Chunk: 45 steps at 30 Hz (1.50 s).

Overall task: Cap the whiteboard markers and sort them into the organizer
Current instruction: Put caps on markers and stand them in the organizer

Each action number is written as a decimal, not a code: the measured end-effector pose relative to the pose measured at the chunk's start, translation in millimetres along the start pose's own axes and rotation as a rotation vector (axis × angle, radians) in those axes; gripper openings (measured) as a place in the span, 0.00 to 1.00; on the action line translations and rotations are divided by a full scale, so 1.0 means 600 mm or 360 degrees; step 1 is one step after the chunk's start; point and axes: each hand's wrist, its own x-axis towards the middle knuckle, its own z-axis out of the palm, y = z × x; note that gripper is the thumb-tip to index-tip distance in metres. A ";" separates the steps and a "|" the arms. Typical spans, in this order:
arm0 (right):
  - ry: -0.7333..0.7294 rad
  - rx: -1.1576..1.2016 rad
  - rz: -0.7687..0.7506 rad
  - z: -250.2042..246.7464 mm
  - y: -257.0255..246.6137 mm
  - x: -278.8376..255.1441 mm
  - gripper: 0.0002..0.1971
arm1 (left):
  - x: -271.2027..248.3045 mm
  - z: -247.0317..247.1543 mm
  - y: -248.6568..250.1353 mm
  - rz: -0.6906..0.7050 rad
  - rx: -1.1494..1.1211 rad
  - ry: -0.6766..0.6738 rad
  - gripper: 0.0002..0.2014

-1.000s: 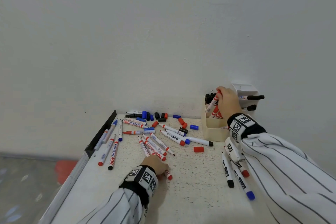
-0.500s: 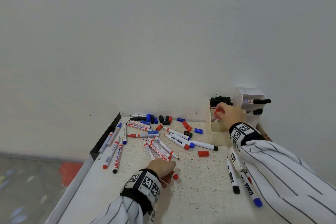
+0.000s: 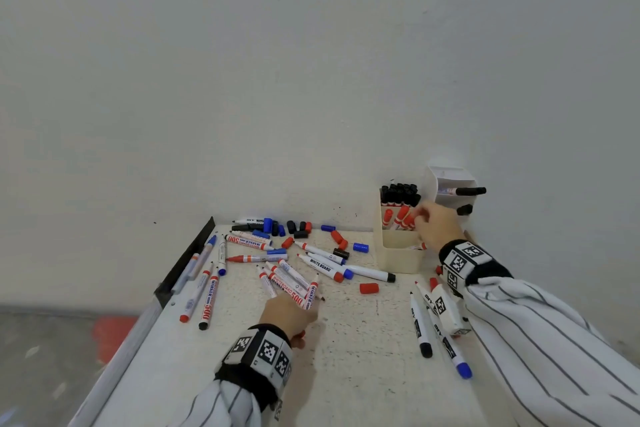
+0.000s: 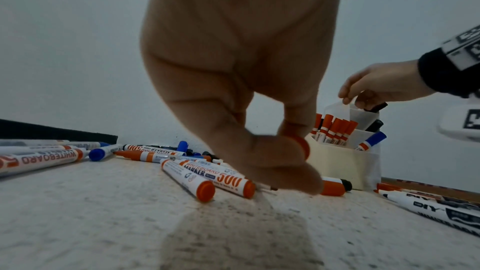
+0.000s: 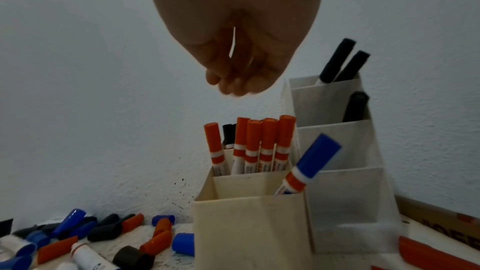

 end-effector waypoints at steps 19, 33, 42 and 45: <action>-0.1113 -0.0910 0.0383 0.013 0.121 -0.104 0.22 | 0.019 0.007 -0.021 0.0526 0.0521 0.0119 0.15; -0.1037 -0.1019 0.0388 0.046 0.115 -0.081 0.20 | 0.039 0.014 -0.043 0.0679 0.0611 0.0194 0.16; -0.1036 -0.1224 0.0377 0.050 0.127 -0.072 0.22 | 0.046 0.034 -0.049 0.0811 0.0689 0.0179 0.13; -0.1117 -0.1293 0.0305 0.051 0.130 -0.072 0.22 | 0.050 0.037 -0.048 0.0841 0.0730 0.0166 0.12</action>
